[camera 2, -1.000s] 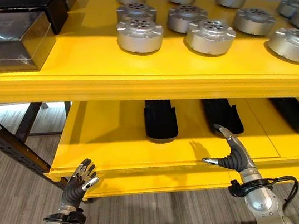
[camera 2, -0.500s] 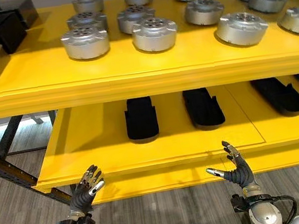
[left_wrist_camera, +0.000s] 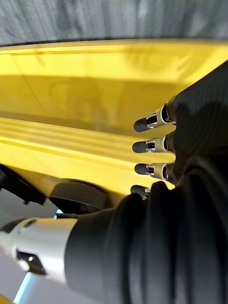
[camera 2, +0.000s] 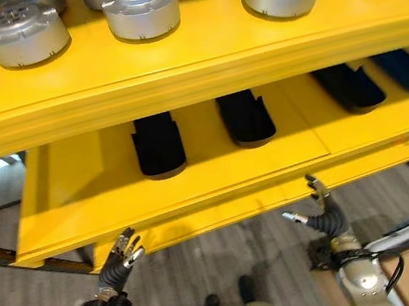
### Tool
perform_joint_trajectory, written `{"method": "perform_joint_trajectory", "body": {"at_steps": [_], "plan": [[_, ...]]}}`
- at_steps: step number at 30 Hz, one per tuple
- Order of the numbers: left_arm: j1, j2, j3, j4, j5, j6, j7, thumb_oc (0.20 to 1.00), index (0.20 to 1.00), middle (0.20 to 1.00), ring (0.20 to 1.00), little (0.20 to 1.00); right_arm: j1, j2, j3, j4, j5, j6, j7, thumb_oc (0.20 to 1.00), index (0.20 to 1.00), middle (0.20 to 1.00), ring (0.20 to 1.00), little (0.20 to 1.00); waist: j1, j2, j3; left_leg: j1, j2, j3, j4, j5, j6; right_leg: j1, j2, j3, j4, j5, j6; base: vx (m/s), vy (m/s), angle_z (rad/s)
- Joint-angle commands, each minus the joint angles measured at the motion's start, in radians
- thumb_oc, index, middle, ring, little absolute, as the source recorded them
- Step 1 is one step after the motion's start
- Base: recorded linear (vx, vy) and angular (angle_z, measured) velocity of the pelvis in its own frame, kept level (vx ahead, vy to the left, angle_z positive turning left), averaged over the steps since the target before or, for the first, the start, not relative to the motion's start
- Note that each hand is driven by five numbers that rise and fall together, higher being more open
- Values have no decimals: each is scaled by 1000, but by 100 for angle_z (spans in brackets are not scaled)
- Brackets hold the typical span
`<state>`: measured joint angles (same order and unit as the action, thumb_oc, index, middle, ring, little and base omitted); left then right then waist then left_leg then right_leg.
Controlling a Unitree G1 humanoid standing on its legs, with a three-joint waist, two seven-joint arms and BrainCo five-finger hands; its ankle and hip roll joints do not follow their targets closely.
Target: Move parts from the plastic box to the shelf.
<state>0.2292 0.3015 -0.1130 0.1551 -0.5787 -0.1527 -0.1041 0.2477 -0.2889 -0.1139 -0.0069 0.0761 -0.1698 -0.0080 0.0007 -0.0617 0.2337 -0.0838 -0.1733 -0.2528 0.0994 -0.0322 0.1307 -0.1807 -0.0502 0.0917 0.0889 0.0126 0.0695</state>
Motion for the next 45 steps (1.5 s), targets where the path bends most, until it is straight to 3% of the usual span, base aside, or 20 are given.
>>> {"method": "perform_joint_trajectory", "body": {"at_steps": [1,10,15,16,18,20,21,25,26,29,39,42,43,44,45], "plan": [[8,-1,10,-33,-22,-47,-13,1000,1000,1000,1000,1000,-6,-53,-58,-18,52,-48,-17,1000,1000,1000,1000,1000,-4,32,-65,-72,28,-6,-15,44,-92,93,47,-42,-32,-22,-2,0,50,-40],[0,9,-13,-28,-26,-44,9,1000,1000,1000,1000,1000,-35,-27,-12,4,93,-38,-30,1000,1000,1000,1000,1000,-20,-4,-31,-40,53,119,-54,30,-53,34,67,77,-2,11,15,-5,92,-50],[-37,23,-48,-8,-7,-60,47,1000,1000,1000,1000,1000,-87,-22,49,-1,119,-41,-45,1000,1000,1000,1000,1000,-41,-17,19,-64,66,237,-27,-3,-34,-40,86,183,32,48,50,-58,136,-89],[-43,26,-46,-9,-5,-62,52,1000,1000,1000,1000,1000,-99,-21,61,-1,116,-40,-46,1000,1000,1000,1000,1000,-36,-18,30,-63,73,258,-22,-11,-32,-54,84,169,57,43,56,-53,121,-86],[-52,42,-30,-10,2,-62,73,1000,1000,1000,1000,1000,-111,-16,81,-16,95,-37,-52,1000,1000,1000,1000,1000,17,-4,47,-51,134,332,-16,-25,-52,-44,-71,-178,121,-8,54,-37,-15,-127],[-36,31,-18,-6,3,-57,73,1000,1000,1000,1000,1000,-107,-6,86,-11,86,-34,-56,1000,1000,1000,1000,1000,22,4,41,-36,165,364,-25,-20,-64,-18,-165,-310,119,6,41,-12,-56,-183],[-29,26,-6,-5,4,-53,73,1000,1000,1000,1000,1000,-106,-1,86,-5,79,-30,-59,1000,1000,1000,1000,1000,29,7,44,-14,179,383,-24,-29,-67,-5,-211,-342,128,14,44,15,-31,-94],[-33,16,32,6,-2,-54,85,1000,1000,1000,1000,1000,-109,13,78,8,69,-23,-64,1000,1000,1000,1000,1000,33,-4,23,11,175,413,-28,-42,-72,13,-314,-319,91,122,87,36,-87,-57],[-39,10,53,26,13,-51,91,1000,1000,1000,1000,1000,-104,22,66,9,67,-21,-60,1000,1000,1000,1000,1000,35,-29,-11,32,169,446,-42,-51,-79,56,-348,-362,31,158,113,98,-171,-26],[-25,-12,68,39,24,-45,88,1000,1000,1000,1000,1000,-86,21,55,11,66,-12,-52,1000,1000,1000,1000,1000,26,-50,-53,48,158,460,-61,-41,-86,77,-338,-354,-20,195,140,97,-188,-45],[-3,-53,78,45,21,-39,67,1000,1000,1000,1000,1000,-58,-4,27,12,91,-22,-38,1000,1000,1000,1000,1000,-50,21,-98,134,303,524,-90,-3,-166,130,-204,-337,-46,66,96,59,-172,-33],[-2,-56,75,46,19,-40,65,1000,1000,1000,1000,1000,-57,-6,30,10,92,-22,-37,1000,1000,1000,1000,1000,-51,25,-101,131,307,528,-91,5,-169,131,-197,-335,-49,63,90,31,-124,-15],[-5,-53,64,43,19,-38,57,1000,1000,1000,1000,1000,-44,-21,26,-3,91,-24,-33,1000,1000,1000,1000,1000,-72,44,-102,145,347,534,-60,10,-190,146,-157,-313,-33,23,67,58,-246,6],[-7,-51,62,43,19,-39,56,1000,1000,1000,1000,1000,-42,-25,26,-8,86,-25,-30,1000,1000,1000,1000,1000,-76,45,-102,139,357,534,-44,16,-194,145,-148,-306,-29,18,58,76,-367,4],[-12,-51,59,39,17,-41,53,1000,1000,1000,1000,1000,-39,-39,31,-16,80,-29,-27,1000,1000,1000,1000,1000,-85,52,-93,127,394,529,39,45,-209,155,-116,-286,-15,-9,31,29,-257,-7]]}}
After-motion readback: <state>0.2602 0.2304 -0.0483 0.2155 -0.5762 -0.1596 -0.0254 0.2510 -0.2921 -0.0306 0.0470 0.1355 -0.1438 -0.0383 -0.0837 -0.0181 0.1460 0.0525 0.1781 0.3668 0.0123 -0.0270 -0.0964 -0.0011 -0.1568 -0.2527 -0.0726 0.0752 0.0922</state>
